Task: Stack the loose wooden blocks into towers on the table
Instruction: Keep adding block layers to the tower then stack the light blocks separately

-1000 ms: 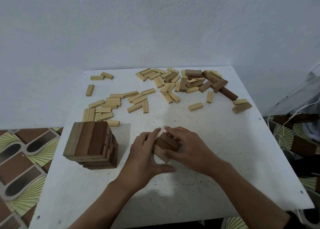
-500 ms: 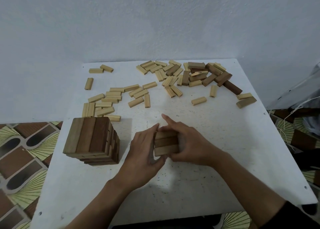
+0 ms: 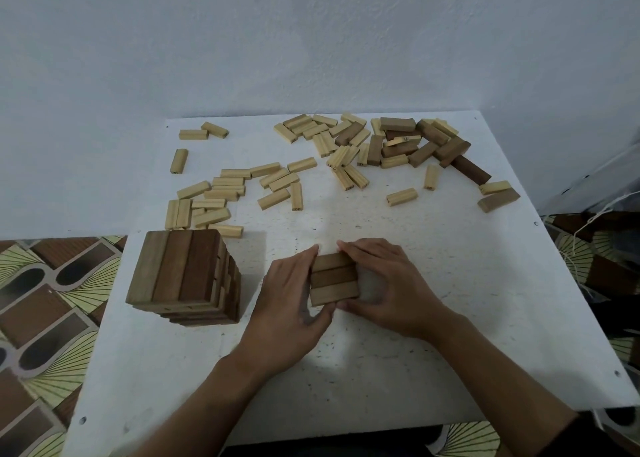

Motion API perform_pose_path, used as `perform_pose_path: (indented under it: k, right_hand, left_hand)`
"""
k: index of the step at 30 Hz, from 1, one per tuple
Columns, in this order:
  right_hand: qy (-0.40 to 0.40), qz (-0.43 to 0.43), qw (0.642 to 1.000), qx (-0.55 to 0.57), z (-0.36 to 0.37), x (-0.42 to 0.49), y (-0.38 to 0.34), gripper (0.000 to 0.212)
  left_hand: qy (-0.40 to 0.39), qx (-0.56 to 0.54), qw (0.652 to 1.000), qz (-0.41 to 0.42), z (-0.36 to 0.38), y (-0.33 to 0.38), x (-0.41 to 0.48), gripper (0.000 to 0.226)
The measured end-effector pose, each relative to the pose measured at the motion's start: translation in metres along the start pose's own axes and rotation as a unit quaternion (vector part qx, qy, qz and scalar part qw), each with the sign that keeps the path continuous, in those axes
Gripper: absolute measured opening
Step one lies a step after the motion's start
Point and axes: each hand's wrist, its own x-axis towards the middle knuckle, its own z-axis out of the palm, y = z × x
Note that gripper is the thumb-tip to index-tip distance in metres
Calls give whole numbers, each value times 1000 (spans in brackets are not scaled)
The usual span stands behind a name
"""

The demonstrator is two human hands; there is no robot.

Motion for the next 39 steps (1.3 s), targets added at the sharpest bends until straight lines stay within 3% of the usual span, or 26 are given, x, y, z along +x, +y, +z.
perform_pose_path:
  k: [7, 18, 29, 39]
  right_hand:
    - [-27, 38, 999, 10, -4, -5, -4, 94]
    - [-126, 82, 967, -204, 6, -23, -17, 89]
    - [-73, 68, 972, -212, 15, -23, -11, 78]
    - [-96, 77, 964, -236, 13, -24, -13, 80]
  left_hand:
    - [-33, 49, 998, -17, -1, -2, -5, 86]
    - [-34, 256, 965, -42, 10, 5, -24, 68]
    - [-35, 283, 956, -63, 13, 4, -19, 65]
    - [-50, 276, 958, -64, 11, 4, -19, 66]
